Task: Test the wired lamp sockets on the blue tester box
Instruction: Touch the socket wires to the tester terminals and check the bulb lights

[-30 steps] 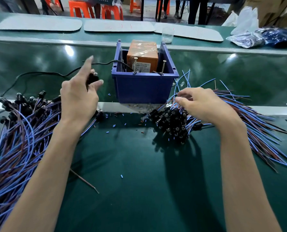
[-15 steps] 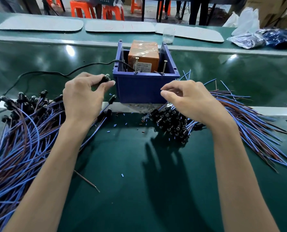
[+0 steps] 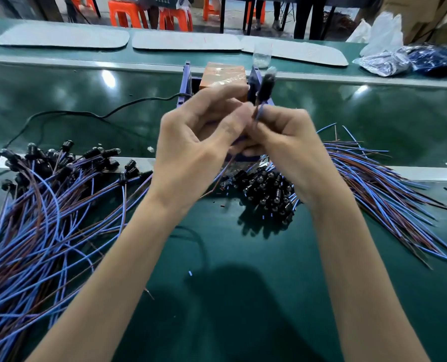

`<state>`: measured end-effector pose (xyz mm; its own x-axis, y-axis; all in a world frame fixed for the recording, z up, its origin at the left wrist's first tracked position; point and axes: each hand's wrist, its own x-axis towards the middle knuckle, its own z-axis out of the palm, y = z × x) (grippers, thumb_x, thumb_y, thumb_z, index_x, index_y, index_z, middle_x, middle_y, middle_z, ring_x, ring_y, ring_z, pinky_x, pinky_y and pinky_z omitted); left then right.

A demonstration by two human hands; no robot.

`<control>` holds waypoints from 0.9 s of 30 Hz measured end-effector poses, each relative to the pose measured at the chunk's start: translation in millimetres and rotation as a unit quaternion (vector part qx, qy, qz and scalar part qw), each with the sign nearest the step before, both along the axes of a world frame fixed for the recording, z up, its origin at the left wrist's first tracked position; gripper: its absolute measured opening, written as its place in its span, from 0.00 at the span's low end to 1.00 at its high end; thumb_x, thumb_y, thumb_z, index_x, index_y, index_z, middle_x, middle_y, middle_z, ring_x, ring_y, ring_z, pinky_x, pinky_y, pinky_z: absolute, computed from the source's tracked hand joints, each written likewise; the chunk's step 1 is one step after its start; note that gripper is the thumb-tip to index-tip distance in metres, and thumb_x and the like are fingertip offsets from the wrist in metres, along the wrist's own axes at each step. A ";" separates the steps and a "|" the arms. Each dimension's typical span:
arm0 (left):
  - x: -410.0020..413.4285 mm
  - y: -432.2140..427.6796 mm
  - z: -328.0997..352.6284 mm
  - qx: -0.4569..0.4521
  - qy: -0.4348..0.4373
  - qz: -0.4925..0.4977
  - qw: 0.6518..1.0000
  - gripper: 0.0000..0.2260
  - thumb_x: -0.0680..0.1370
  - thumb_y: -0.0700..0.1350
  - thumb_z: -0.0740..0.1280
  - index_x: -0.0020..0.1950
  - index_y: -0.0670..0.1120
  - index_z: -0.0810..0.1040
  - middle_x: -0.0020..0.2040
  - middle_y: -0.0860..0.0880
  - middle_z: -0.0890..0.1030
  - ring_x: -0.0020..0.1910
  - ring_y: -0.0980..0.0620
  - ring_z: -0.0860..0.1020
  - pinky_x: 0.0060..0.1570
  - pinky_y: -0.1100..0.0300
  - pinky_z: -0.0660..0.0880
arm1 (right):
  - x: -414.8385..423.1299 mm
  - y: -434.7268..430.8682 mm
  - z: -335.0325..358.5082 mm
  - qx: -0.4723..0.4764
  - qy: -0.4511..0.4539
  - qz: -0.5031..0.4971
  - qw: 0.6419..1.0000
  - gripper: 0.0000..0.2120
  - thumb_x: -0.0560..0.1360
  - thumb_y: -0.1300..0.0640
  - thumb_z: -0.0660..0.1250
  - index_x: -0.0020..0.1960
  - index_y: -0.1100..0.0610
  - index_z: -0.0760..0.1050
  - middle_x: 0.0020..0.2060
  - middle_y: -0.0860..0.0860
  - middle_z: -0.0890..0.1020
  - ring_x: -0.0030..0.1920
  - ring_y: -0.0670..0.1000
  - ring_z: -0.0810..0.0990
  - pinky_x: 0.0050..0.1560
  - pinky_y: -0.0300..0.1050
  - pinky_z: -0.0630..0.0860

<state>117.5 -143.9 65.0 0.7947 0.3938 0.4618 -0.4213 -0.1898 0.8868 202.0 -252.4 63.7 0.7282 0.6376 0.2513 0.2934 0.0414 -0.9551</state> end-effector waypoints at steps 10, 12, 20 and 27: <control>12.1 27.2 -6.6 -0.549 0.204 -0.072 0.808 0.29 0.82 0.60 0.48 0.61 0.36 0.72 0.53 0.40 0.83 0.53 0.45 0.81 0.53 0.51 0.76 | 5.6 -18.4 16.0 0.069 0.010 -0.059 0.996 0.15 0.83 0.54 0.55 0.45 0.54 0.78 0.40 0.47 0.85 0.50 0.48 0.83 0.57 0.50 0.76; 12.8 32.5 -7.7 -0.596 0.141 -0.004 0.790 0.24 0.83 0.56 0.47 0.54 0.39 0.74 0.46 0.43 0.82 0.46 0.48 0.81 0.49 0.54 0.76 | 6.1 -21.0 17.8 0.100 0.054 -0.044 0.993 0.16 0.83 0.56 0.54 0.43 0.57 0.77 0.32 0.49 0.82 0.43 0.50 0.83 0.55 0.52 0.79; 11.9 46.5 -6.9 -0.606 -0.006 0.097 0.790 0.21 0.85 0.50 0.47 0.37 0.46 0.69 0.22 0.53 0.62 0.18 0.57 0.58 0.21 0.67 0.57 | 18.6 -28.6 16.8 0.106 0.111 -0.155 0.976 0.17 0.82 0.58 0.56 0.36 0.58 0.73 0.25 0.47 0.62 0.25 0.44 0.56 0.22 0.35 0.55; 12.3 13.5 -8.9 -0.189 0.196 -0.040 0.961 0.17 0.84 0.50 0.54 0.38 0.47 0.72 0.23 0.56 0.59 0.21 0.59 0.55 0.21 0.67 0.54 | 19.8 -35.3 15.0 0.066 0.095 -0.152 0.982 0.12 0.78 0.60 0.64 0.38 0.58 0.79 0.28 0.48 0.67 0.24 0.42 0.57 0.19 0.32 0.54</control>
<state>129.8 -130.4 56.1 0.9137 0.4042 -0.0425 -0.0412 0.1962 0.9797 221.9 -287.7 78.7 0.9213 0.3548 0.1592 0.1289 0.1076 -0.9858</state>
